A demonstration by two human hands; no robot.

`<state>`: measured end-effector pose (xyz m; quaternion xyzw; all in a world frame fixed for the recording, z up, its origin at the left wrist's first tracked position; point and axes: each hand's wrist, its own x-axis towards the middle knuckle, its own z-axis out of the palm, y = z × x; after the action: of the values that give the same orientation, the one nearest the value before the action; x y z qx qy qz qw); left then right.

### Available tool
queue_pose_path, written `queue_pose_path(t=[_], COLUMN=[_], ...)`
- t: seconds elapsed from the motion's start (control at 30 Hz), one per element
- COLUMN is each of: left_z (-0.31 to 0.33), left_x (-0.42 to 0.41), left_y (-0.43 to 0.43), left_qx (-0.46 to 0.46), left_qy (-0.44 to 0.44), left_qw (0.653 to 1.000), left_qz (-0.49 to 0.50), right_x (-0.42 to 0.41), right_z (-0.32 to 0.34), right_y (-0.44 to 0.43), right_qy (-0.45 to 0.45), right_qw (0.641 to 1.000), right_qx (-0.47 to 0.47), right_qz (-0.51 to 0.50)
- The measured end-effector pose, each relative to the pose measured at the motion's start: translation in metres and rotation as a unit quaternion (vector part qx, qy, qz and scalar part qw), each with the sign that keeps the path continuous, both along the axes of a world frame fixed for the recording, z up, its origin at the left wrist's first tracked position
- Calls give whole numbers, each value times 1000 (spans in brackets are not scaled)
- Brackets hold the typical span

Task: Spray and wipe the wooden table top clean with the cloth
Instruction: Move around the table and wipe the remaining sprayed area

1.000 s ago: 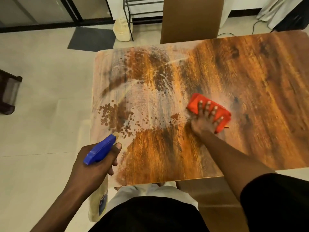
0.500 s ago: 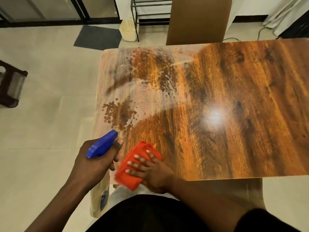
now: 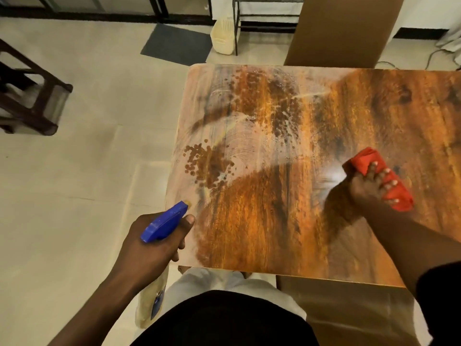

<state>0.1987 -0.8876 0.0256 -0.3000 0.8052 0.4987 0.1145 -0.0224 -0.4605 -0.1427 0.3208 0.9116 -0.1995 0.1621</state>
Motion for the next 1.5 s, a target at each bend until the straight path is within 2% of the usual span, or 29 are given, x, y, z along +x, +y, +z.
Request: queue_pose_path(t=[0.17,0.27,0.33,0.43,0.53,0.6,0.67,0.73,0.87,0.93,1.0,1.07,1.13,1.2,1.27,1.37,1.5], left_z=[0,-1,-3,-8,-11,-13,-14,-18,-23,-24,-25,-27,-29,-29,-28,-25,-27], left_x=[20,18,16,26,38,42,45,50,54,55,59,67,73,78,81,87,95], left_y=[-34,-48,-59,-78,-95,-105,-111,-117,-123,-123,-125,-131,-138,-147,-155,-165,-186], left_qx=[-14,-22,-42,-65,-67,-50,-27,-22,-6,0,4,-2,-4,-9,-10,-4,-17], left_qy=[-9,-7,-7,-10,-11,-10,-12,-10,-8,-9,-4,-4,-12,-21,-15,-5,-16], left_qw=[999,999,998,997,996,996,997,997,999,1000,1000,1000,1000,1000,1000,1000,1000], left_qz=[36,39,39,49,61,69,74,67,42,20,3,-7,1,12,6,-7,16], right_x=[-4,14,37,112,190,224,240,241,202,168,131,95,60,32,21,42,125], right_z=[-19,-28,-32,-49,-62,-64,-62,-54,-30,-21,-18,-20,-20,-20,-23,-30,-42], right_y=[-152,-241,-292,-338,-331,-300,-257,-214,-149,-134,-142,-175,-219,-271,-324,-393,-435], right_qy=[-52,-61,-52,-48,-7,16,20,16,-51,-94,-89,-71,-68,-70,-79,-103,-84], right_qw=[978,933,883,785,681,647,648,671,769,836,900,936,955,955,935,879,786], right_qx=[-25,-26,-34,-58,-60,-65,-54,-20,41,46,29,0,-22,-39,-51,-65,-66], right_qz=[199,353,465,615,729,759,760,741,636,538,426,343,287,286,343,461,609])
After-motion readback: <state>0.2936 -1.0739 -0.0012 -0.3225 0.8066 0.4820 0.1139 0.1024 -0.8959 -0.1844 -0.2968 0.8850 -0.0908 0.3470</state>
